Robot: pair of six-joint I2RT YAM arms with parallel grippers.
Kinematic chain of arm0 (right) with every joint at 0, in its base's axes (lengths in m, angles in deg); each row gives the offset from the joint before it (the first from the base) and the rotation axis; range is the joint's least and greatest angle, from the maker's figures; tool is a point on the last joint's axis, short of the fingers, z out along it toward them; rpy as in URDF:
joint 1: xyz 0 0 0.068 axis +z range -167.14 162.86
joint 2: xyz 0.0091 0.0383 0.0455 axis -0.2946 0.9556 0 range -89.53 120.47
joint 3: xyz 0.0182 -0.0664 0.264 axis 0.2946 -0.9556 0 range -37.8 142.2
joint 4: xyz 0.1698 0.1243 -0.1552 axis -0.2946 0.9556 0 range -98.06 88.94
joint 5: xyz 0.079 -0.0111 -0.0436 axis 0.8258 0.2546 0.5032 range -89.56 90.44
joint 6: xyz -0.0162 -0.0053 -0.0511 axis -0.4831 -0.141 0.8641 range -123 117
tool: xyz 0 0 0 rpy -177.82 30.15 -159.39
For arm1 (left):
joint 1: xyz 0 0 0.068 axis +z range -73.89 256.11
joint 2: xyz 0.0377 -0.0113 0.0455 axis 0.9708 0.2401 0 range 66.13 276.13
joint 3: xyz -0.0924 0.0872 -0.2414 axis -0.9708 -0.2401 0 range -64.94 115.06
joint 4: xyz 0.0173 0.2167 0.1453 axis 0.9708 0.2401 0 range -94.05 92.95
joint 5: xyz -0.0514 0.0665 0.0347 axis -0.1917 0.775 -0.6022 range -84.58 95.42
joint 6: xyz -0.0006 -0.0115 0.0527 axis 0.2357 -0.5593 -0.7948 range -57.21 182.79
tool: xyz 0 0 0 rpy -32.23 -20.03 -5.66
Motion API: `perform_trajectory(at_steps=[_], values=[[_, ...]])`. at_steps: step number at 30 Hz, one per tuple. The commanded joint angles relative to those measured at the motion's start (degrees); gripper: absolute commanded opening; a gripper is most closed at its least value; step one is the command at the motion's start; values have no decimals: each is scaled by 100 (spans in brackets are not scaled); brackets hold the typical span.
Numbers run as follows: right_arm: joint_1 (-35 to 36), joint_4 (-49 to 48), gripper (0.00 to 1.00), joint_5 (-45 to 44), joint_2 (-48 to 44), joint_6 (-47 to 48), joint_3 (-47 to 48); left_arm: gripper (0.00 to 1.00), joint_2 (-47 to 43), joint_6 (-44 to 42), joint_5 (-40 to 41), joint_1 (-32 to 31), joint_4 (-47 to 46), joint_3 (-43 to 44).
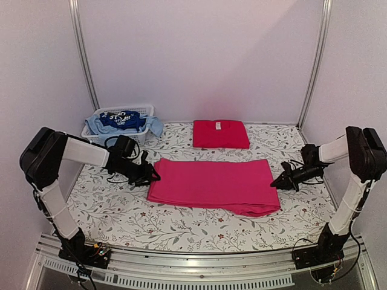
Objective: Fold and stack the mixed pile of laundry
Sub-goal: Pick up the 1/2-rectangle-folded trousers from the center of the board, then fold the 1/2-rectangle-folded trousers at the center of the board.
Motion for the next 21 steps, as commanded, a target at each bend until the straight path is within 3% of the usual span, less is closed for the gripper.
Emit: perform_trajectory(at_steps=[1, 3, 11, 21], values=[[-64, 66, 0, 220, -855, -245, 164, 43, 148, 92, -235, -115, -303, -99], [-85, 171, 0, 331, -1184, -395, 305, 36, 122, 161, -318, -262, -418, -179], [15, 451, 0, 768, -1798, -873, 933, 32, 239, 680, -314, -971, -1000, -286], [1516, -222, 0, 815, -1441, -2105, 2065, 25, 650, 1046, -352, -1258, -1506, -195]])
